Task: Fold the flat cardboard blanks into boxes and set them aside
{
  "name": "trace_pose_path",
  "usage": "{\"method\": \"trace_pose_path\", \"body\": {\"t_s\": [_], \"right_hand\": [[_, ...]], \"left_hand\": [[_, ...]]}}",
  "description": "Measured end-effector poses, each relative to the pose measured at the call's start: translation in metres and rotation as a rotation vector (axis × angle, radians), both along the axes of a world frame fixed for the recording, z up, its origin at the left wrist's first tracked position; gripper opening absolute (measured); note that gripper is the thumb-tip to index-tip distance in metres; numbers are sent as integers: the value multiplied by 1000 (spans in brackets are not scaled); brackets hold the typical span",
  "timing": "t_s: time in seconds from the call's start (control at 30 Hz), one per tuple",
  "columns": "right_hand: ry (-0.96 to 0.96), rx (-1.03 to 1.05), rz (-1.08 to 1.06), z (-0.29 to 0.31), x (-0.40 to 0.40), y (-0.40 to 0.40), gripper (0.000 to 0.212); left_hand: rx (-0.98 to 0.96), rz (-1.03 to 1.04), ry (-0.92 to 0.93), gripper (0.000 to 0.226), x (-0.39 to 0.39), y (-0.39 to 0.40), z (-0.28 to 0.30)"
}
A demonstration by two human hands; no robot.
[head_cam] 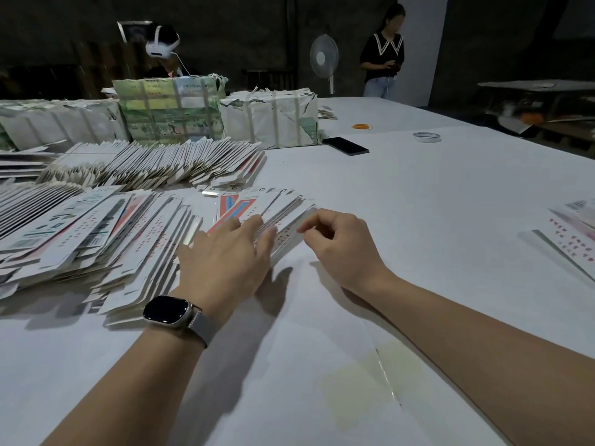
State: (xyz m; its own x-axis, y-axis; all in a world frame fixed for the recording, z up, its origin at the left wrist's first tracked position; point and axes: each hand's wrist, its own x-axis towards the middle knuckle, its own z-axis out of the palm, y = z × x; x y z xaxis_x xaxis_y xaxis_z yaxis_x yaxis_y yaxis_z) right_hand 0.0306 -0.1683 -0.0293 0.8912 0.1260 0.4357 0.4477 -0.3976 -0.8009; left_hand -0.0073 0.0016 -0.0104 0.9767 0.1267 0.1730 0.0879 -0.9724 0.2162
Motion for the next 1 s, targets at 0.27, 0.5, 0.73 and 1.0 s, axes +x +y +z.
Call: {"method": "trace_pose_path", "body": {"t_s": [0.27,0.5,0.73,1.0], "right_hand": [[4,16,14,-1,0,-1,28],[-1,38,16,-4,3,-1,25],[0,239,44,-1,4,-2,18],[41,305,81,3,-2,-1,35]], "left_hand": [[118,0,-273,72,0,3,-1],[1,-71,-570,46,-2,3,4],[-272,-286,-815,30,-3,-15,10],[-1080,-500,-330,22,-2,-28,-2]]}}
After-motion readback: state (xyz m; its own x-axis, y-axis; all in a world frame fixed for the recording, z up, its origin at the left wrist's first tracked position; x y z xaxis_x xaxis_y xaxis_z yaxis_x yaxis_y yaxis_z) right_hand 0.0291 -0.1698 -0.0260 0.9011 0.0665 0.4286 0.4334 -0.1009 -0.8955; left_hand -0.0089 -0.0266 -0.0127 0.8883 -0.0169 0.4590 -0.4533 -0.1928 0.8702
